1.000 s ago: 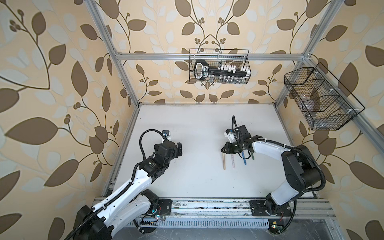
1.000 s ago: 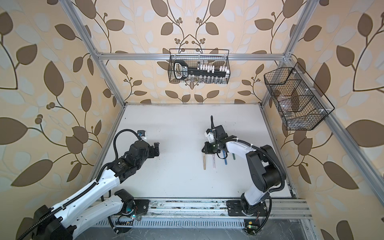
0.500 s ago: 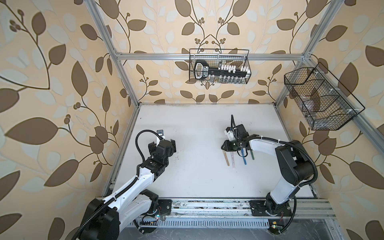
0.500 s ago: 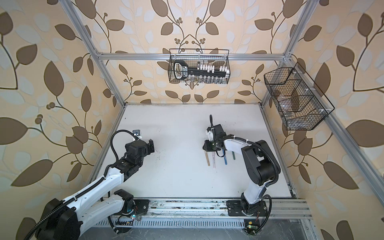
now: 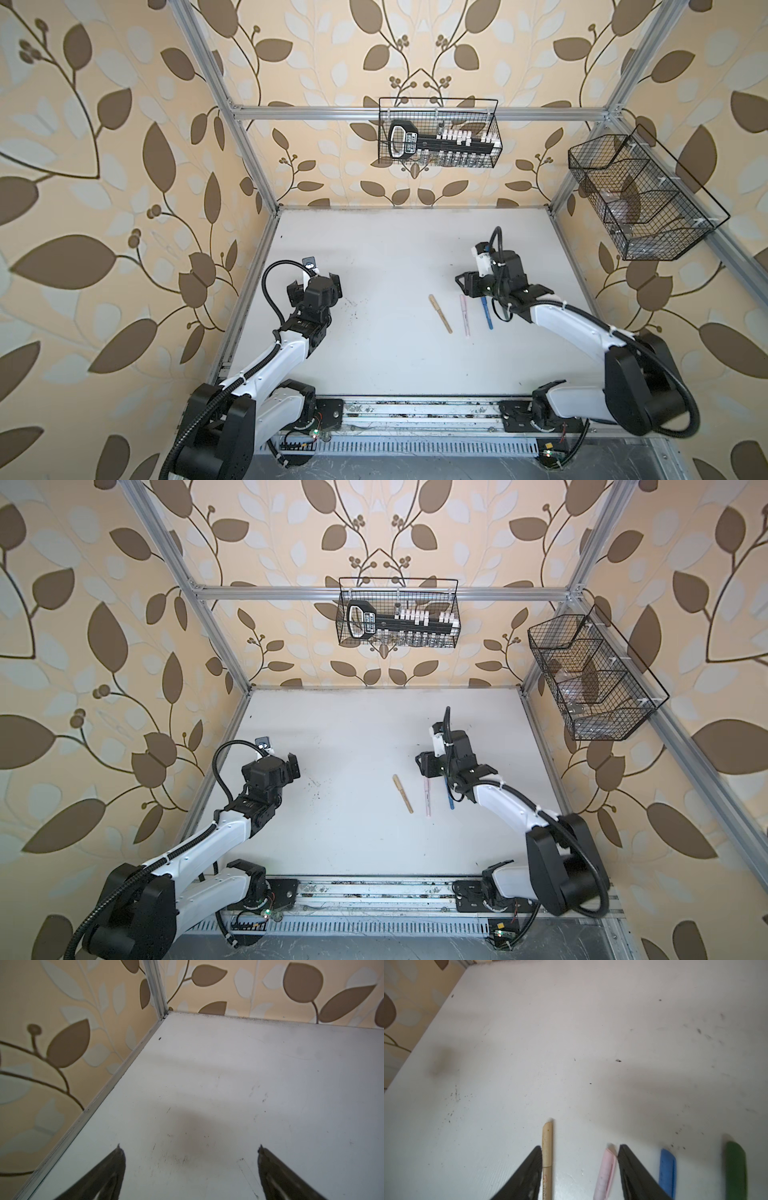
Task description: Insert the pens into the pen caps
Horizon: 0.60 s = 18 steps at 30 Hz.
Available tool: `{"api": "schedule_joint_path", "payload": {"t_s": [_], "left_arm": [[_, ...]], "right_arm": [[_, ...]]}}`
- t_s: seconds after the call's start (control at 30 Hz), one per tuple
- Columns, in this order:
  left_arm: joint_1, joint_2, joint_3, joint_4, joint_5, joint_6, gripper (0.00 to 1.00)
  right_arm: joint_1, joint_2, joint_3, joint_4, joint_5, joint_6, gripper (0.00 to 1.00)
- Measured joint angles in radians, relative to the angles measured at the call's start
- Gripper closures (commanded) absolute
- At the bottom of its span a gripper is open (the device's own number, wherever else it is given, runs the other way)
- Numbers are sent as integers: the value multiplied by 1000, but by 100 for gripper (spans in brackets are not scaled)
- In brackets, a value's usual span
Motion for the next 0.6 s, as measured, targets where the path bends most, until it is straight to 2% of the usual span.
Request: {"api": "schedule_joint_path", "payload": {"t_s": [0.13, 0.23, 0.3, 0.4, 0.47, 0.6], "left_arm": [[44, 17, -85, 118, 30, 5, 1], [71, 81, -88, 172, 55, 14, 1], [90, 133, -83, 208, 76, 23, 1], [115, 202, -81, 248, 112, 27, 1], [125, 212, -81, 250, 135, 27, 1], [135, 207, -82, 298, 165, 31, 1]], "right_arm": [[-45, -212, -205, 126, 220, -41, 13], [-106, -273, -293, 220, 343, -64, 12], [-145, -258, -343, 317, 389, -75, 12], [-190, -150, -394, 444, 425, -92, 11], [-195, -77, -395, 498, 428, -120, 9], [-196, 16, -430, 719, 414, -177, 9]]}}
